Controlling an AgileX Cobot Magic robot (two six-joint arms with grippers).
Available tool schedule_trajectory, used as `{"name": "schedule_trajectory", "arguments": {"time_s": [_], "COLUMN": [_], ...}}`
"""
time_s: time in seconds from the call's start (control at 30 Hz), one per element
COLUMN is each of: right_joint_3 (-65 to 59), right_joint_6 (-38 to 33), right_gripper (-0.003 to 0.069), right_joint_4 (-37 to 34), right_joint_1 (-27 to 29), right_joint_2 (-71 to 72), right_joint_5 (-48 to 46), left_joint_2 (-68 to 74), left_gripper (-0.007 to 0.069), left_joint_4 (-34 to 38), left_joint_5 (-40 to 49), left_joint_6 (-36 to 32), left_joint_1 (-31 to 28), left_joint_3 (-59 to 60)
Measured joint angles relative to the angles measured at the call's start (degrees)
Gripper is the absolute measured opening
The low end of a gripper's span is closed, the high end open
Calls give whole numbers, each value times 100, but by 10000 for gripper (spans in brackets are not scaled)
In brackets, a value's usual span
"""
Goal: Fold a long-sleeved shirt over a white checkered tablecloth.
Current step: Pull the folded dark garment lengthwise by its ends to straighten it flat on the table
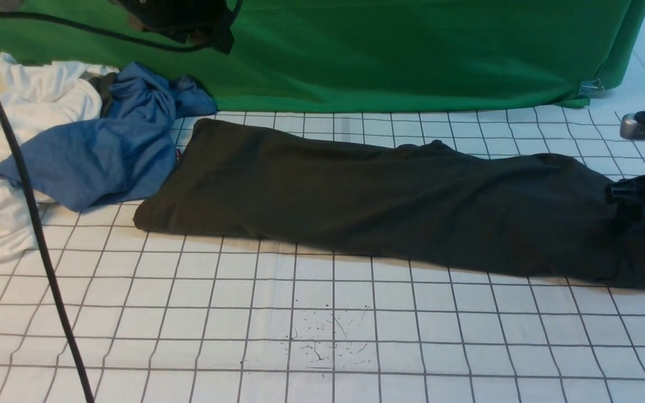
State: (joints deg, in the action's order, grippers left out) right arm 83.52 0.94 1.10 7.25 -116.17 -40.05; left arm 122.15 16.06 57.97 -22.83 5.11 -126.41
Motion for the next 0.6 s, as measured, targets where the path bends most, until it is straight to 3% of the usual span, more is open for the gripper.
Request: {"name": "schedule_trajectory", "arguments": {"time_s": [0.37,0.43,0.53,0.6], "right_joint_3": [99,105,111,111], "right_joint_6": [134,54,-94,-324], "right_gripper": [583,524,380,193], "right_joint_4": [-51,-111,-307,-411], "right_joint_1": [6,6,6,6], "right_joint_2": [-264,-271,-282,-282], "right_joint_5": [23,17,17,17], "left_joint_2": [18,18,18,18], "left_gripper": [236,214,206,204], "left_joint_4": [20,20,20,25], "left_joint_5": [202,202,202,206], "left_joint_6": [-124,-131,-150,-150], "left_joint_1": [59,59,59,59], "left_joint_3": [7,7,7,7]}}
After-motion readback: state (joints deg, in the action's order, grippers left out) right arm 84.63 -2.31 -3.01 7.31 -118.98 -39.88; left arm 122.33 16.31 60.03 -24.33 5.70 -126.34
